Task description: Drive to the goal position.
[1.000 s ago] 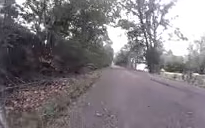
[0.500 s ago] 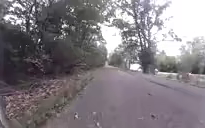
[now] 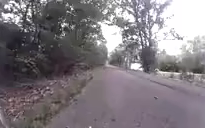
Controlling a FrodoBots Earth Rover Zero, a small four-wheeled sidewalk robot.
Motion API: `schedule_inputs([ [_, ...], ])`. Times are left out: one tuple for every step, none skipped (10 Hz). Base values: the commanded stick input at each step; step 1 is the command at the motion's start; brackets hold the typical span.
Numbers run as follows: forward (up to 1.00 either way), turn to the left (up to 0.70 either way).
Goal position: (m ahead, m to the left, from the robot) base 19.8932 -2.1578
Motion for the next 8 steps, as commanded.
schedule_inputs([
  [0.7,0.0],
  [0.7,0.0],
  [0.7,0.0],
  [0.7,0.0],
  [0.7,0.0],
  [0.7,0.0],
  [0.7,0.01],
  [0.7,0.02],
])
